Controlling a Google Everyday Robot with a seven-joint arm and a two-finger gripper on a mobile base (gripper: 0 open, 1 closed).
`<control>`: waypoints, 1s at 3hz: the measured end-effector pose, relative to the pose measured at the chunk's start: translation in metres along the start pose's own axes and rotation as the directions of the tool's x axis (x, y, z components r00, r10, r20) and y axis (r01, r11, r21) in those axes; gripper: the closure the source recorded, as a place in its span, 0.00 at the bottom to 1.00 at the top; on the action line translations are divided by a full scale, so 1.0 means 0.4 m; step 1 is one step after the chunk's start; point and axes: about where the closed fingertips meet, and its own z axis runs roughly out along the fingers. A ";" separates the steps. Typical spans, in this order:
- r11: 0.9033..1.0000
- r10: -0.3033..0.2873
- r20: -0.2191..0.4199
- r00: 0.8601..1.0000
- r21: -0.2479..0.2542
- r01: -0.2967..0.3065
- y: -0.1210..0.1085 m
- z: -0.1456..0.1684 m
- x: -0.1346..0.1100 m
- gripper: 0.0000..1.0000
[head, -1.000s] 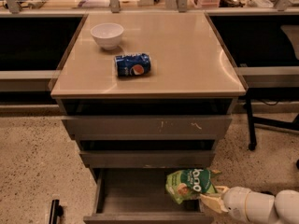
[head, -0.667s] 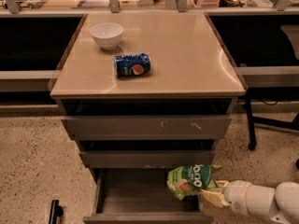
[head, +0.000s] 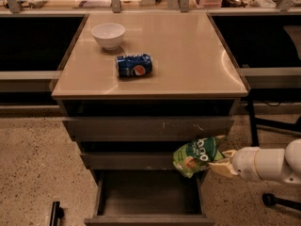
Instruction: Pick green rice chip bag from bottom drawer and place on counter
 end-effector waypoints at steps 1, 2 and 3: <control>0.997 -0.076 -0.054 0.996 0.006 0.077 -0.031 -0.049 -0.110 1.00; 0.987 -0.154 -0.066 0.986 0.044 0.157 -0.022 -0.116 -0.217 1.00; 0.987 -0.154 -0.066 0.986 0.044 0.157 -0.022 -0.116 -0.217 1.00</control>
Offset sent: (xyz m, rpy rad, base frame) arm 0.0377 0.0066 0.1479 -0.2000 -0.1485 0.0900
